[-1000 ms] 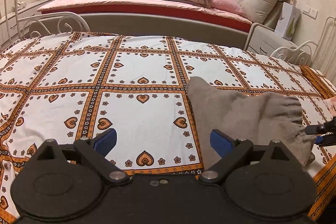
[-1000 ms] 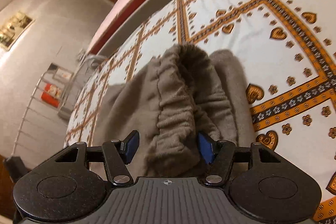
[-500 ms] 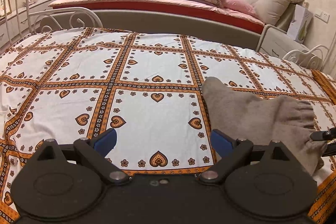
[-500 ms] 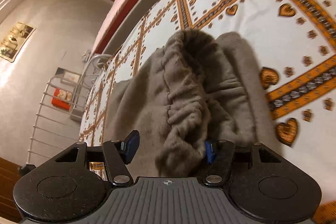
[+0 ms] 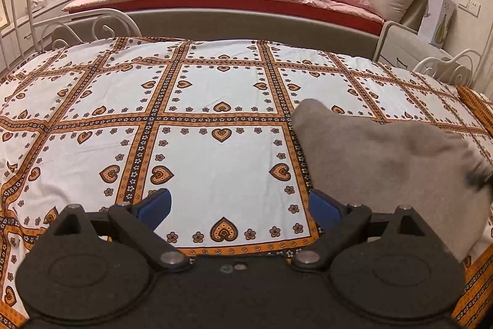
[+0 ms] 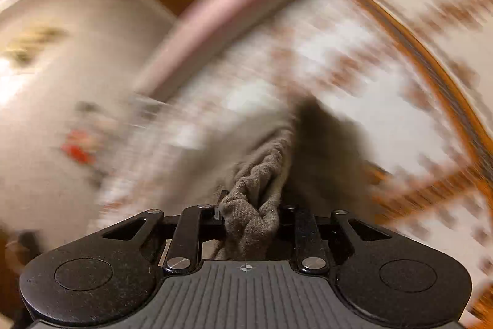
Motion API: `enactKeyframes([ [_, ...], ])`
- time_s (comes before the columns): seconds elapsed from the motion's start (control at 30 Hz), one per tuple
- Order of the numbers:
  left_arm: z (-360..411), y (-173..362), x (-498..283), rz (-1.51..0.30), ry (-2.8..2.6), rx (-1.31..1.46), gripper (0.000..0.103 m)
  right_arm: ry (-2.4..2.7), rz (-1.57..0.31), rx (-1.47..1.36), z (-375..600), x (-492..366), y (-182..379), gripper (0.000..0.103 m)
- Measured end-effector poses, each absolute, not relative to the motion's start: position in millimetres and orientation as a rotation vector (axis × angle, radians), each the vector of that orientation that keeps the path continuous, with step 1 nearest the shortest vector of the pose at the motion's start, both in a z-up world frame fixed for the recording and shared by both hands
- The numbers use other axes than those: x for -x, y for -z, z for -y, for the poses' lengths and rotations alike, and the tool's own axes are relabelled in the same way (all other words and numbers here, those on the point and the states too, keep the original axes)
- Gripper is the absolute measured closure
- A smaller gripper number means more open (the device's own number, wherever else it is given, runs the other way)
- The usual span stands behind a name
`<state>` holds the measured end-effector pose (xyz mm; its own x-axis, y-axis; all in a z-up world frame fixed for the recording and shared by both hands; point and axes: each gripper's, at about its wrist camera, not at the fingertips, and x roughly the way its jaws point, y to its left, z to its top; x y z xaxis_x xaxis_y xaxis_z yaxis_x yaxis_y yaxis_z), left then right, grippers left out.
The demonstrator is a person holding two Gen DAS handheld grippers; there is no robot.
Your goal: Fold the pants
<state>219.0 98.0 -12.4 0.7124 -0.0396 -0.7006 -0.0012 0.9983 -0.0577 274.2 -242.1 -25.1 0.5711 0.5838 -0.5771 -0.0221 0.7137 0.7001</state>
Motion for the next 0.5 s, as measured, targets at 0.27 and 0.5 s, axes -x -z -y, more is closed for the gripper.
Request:
enactKeyframes([
  [0.27, -107.1, 10.5, -214.2, -0.776, 0.014, 0.059, 0.013, -0.412, -0.907, -0.764, 246.1, -263.2, 26.9, 0.064],
  [0.5, -128.8, 6.9, -210.2, -0.759, -0.026, 0.108, 0.012, -0.397, -0.888, -0.837, 276.0, -245.5, 16.1, 0.048],
])
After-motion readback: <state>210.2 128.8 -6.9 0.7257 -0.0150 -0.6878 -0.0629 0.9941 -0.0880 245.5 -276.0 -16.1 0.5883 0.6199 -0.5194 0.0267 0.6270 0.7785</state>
